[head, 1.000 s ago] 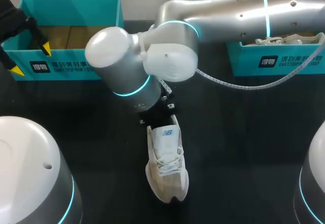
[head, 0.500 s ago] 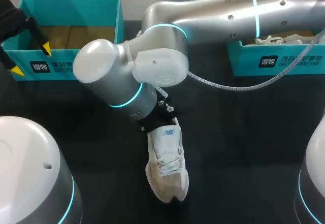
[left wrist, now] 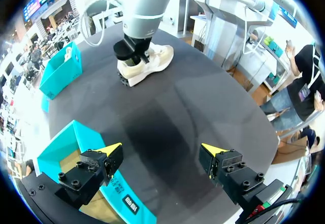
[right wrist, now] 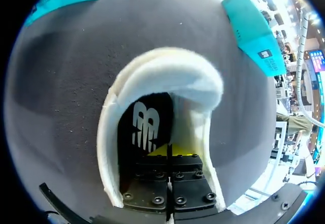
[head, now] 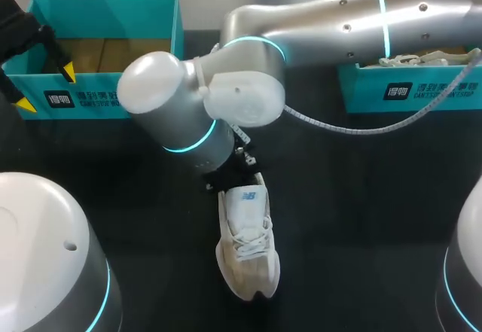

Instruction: Take the shoe out of the shoebox, open the shoe tongue, remove and reinsert the insole, then place the shoe into the shoebox

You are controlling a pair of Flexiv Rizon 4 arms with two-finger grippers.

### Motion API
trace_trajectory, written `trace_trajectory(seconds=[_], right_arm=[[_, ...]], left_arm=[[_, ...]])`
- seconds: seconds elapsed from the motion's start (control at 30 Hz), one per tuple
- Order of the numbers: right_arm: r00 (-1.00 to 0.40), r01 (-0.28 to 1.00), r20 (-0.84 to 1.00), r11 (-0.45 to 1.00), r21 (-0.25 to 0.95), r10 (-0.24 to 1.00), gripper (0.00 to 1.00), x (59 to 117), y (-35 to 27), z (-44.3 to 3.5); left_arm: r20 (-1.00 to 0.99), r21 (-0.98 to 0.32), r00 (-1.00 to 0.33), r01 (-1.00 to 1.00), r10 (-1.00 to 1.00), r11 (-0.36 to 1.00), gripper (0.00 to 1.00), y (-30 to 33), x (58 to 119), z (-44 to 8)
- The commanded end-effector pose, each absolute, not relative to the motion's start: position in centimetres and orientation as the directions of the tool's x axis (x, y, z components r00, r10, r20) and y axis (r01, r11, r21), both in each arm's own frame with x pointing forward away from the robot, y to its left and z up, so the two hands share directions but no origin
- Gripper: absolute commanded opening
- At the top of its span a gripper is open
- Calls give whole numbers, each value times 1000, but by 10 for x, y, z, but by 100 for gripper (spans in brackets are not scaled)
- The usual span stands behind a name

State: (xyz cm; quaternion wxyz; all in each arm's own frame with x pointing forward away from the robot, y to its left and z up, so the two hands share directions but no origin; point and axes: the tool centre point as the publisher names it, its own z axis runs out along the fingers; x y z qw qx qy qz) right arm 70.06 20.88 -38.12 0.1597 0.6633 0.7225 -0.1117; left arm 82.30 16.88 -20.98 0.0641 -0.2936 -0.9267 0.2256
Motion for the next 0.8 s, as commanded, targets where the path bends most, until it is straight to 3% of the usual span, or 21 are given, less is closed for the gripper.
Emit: trace_trajectory(seconds=[0.03, 0.8], right_arm=[[313, 939, -298, -246, 241, 902, 0, 699, 205, -357], [208, 971, -160, -183, 156, 965, 0, 736, 221, -407]], left_arm=[[-11, -455, -818, 516, 575, 726, 100, 170, 824, -209], [-11, -455, -818, 516, 575, 726, 100, 170, 824, -209]])
